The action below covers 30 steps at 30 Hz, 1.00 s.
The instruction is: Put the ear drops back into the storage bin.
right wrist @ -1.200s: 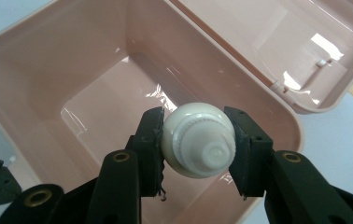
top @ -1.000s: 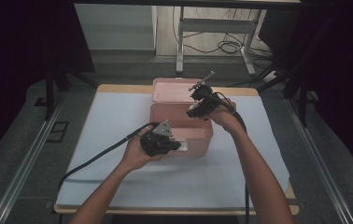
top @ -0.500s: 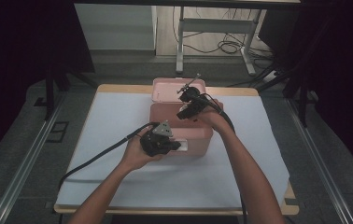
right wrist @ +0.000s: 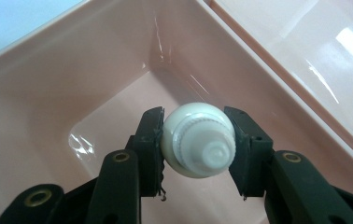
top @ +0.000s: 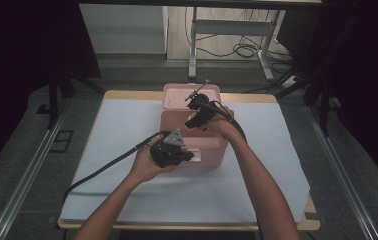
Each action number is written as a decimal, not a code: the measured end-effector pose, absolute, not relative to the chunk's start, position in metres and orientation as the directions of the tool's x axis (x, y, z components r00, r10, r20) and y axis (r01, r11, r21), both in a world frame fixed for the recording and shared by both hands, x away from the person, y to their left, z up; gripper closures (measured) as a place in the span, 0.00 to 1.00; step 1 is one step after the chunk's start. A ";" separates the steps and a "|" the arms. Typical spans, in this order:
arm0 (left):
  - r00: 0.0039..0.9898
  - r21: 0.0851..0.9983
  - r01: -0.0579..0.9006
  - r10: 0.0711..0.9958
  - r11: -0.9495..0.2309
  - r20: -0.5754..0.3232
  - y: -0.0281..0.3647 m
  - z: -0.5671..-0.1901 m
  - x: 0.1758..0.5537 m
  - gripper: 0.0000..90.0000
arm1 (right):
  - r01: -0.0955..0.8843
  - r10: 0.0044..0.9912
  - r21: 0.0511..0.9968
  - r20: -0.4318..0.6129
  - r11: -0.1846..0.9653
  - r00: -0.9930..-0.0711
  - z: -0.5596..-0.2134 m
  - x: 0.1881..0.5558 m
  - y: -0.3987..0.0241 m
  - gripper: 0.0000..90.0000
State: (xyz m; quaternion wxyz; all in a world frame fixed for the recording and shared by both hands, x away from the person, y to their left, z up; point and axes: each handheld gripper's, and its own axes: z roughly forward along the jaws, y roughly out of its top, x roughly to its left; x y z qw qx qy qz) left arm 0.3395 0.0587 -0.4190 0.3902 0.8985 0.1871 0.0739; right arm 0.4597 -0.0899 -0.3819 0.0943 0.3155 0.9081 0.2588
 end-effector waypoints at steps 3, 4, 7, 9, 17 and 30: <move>0.918 0.732 0.281 0.396 -0.621 -0.016 0.058 -0.419 0.339 1.00 | 0.524 0.620 0.526 -0.006 0.669 -0.785 -0.384 0.462 -0.088 0.67; 0.917 0.735 0.283 0.398 -0.616 -0.021 0.058 -0.420 0.339 1.00 | 0.523 0.618 0.526 -0.006 0.671 -0.786 -0.387 0.463 -0.086 0.67; 0.918 0.735 0.283 0.397 -0.616 -0.021 0.058 -0.420 0.339 1.00 | 0.520 0.613 0.519 -0.011 0.679 -0.790 -0.391 0.465 -0.081 0.67; 0.918 0.735 0.284 0.397 -0.616 -0.022 0.058 -0.420 0.339 1.00 | 0.515 0.607 0.517 -0.011 0.684 -0.795 -0.394 0.467 -0.078 0.67; 0.919 0.733 0.280 0.394 -0.620 -0.018 0.058 -0.419 0.339 1.00 | 0.506 0.588 0.500 -0.007 0.702 -0.809 -0.408 0.473 -0.066 0.67; 0.921 0.729 0.274 0.389 -0.627 -0.012 0.059 -0.419 0.339 1.00 | 0.505 0.571 0.473 0.006 0.722 -0.821 -0.431 0.479 -0.053 0.66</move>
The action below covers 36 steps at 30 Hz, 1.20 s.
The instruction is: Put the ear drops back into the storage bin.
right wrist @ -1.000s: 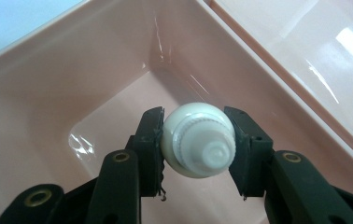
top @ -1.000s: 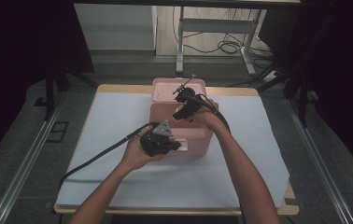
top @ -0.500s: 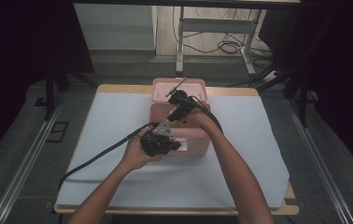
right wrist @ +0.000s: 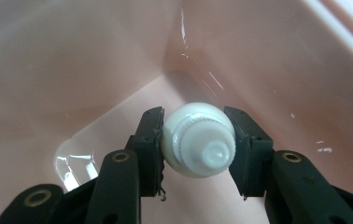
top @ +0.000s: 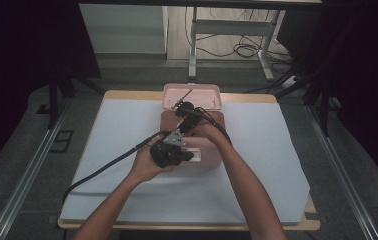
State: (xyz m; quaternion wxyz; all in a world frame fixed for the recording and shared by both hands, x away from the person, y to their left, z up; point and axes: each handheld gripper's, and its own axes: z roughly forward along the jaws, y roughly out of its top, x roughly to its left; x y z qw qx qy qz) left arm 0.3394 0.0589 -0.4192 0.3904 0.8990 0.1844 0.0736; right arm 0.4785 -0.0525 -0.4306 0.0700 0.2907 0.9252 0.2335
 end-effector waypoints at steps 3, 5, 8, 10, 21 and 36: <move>0.921 0.729 0.276 0.390 -0.627 -0.013 0.059 -0.419 0.339 1.00 | 0.502 0.568 0.467 -0.001 0.729 -0.823 -0.433 0.479 -0.051 0.66; 0.921 0.729 0.276 0.390 -0.627 -0.013 0.059 -0.419 0.339 1.00 | 0.501 0.567 0.462 -0.006 0.732 -0.823 -0.435 0.480 -0.050 0.66; 0.920 0.729 0.276 0.391 -0.627 -0.013 0.059 -0.419 0.339 1.00 | 0.501 0.569 0.458 -0.014 0.734 -0.822 -0.438 0.481 -0.051 0.66; 0.920 0.729 0.276 0.391 -0.626 -0.012 0.059 -0.419 0.339 1.00 | 0.499 0.568 0.454 -0.020 0.738 -0.823 -0.439 0.482 -0.051 0.66; 0.921 0.730 0.275 0.390 -0.626 -0.012 0.059 -0.419 0.339 1.00 | 0.478 0.545 0.416 -0.052 0.773 -0.837 -0.450 0.484 -0.046 0.66; 0.921 0.730 0.274 0.390 -0.626 -0.011 0.059 -0.420 0.339 1.00 | 0.475 0.541 0.412 -0.054 0.778 -0.839 -0.453 0.485 -0.045 0.65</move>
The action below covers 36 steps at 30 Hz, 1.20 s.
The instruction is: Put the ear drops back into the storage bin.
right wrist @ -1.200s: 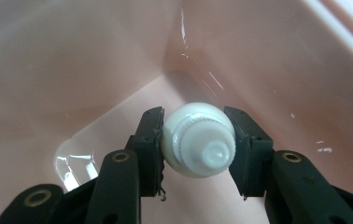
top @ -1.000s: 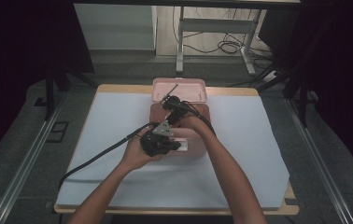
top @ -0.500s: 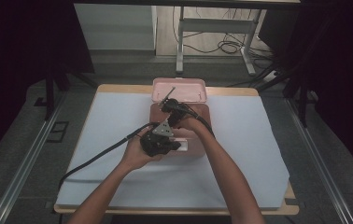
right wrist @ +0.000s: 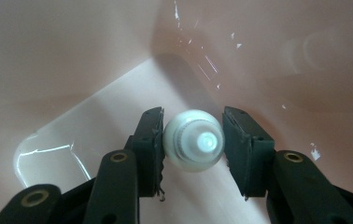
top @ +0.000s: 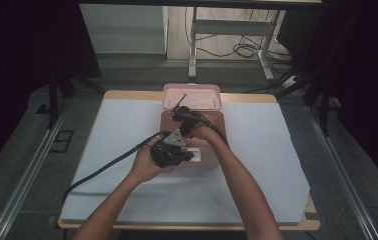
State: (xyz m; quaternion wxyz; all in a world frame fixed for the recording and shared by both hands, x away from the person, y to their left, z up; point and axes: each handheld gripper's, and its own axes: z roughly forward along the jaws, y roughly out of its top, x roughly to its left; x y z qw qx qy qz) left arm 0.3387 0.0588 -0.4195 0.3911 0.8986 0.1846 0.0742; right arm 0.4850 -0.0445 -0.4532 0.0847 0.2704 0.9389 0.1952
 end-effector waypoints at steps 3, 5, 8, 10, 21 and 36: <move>0.921 0.730 0.273 0.389 -0.626 -0.011 0.059 -0.420 0.339 1.00 | 0.477 0.544 0.419 -0.050 0.772 -0.837 -0.450 0.483 -0.045 0.63; 0.921 0.730 0.274 0.389 -0.627 -0.011 0.059 -0.419 0.339 1.00 | 0.471 0.543 0.433 -0.053 0.769 -0.838 -0.446 0.482 -0.047 0.61; 0.922 0.730 0.270 0.387 -0.628 -0.009 0.059 -0.419 0.339 1.00 | 0.471 0.549 0.451 -0.053 0.759 -0.834 -0.439 0.480 -0.051 0.58; 0.921 0.732 0.274 0.389 -0.623 -0.014 0.059 -0.420 0.339 1.00 | 0.479 0.560 0.462 -0.046 0.746 -0.827 -0.433 0.477 -0.054 0.57; 0.919 0.733 0.280 0.393 -0.620 -0.020 0.059 -0.420 0.339 1.00 | 0.484 0.591 0.534 -0.037 0.693 -0.806 -0.404 0.467 -0.077 0.48; 0.920 0.727 0.282 0.391 -0.626 -0.020 0.059 -0.419 0.340 1.00 | 0.485 0.641 0.614 -0.044 0.623 -0.767 -0.364 0.448 -0.120 0.46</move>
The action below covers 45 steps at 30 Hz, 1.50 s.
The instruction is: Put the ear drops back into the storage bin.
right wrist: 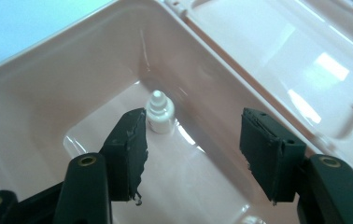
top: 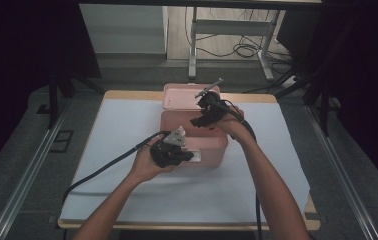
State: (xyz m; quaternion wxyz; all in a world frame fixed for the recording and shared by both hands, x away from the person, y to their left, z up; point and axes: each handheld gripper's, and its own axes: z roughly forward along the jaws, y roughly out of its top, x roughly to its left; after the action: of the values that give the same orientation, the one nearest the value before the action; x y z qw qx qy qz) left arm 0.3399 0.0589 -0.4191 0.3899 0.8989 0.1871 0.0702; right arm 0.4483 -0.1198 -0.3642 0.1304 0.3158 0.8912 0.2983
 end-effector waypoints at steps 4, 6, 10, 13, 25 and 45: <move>0.921 0.726 0.283 0.390 -0.627 -0.023 0.059 -0.419 0.340 1.00 | 0.490 0.659 0.636 -0.041 0.597 -0.751 -0.359 0.445 -0.136 0.46; 0.921 0.726 0.284 0.389 -0.626 -0.024 0.059 -0.419 0.341 1.00 | 0.489 0.665 0.642 -0.043 0.590 -0.746 -0.359 0.443 -0.144 0.46; 0.921 0.727 0.282 0.388 -0.626 -0.023 0.059 -0.419 0.340 1.00 | 0.493 0.676 0.648 -0.047 0.581 -0.735 -0.359 0.439 -0.157 0.46; 0.921 0.725 0.283 0.389 -0.628 -0.022 0.059 -0.419 0.340 1.00 | 0.495 0.684 0.651 -0.050 0.575 -0.728 -0.360 0.437 -0.166 0.46; 0.921 0.726 0.283 0.389 -0.627 -0.023 0.059 -0.419 0.341 1.00 | 0.522 0.723 0.663 -0.042 0.536 -0.689 -0.362 0.436 -0.193 0.45; 0.920 0.727 0.290 0.392 -0.623 -0.031 0.059 -0.419 0.341 1.00 | 0.565 0.759 0.654 -0.022 0.504 -0.651 -0.359 0.452 -0.201 0.47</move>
State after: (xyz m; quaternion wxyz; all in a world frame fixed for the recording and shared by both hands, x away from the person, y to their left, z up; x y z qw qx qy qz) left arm 0.3408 0.0589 -0.4190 0.3907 0.8984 0.1895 0.0653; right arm 0.4516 -0.2007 -0.3588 0.1548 0.3878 0.8531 0.3128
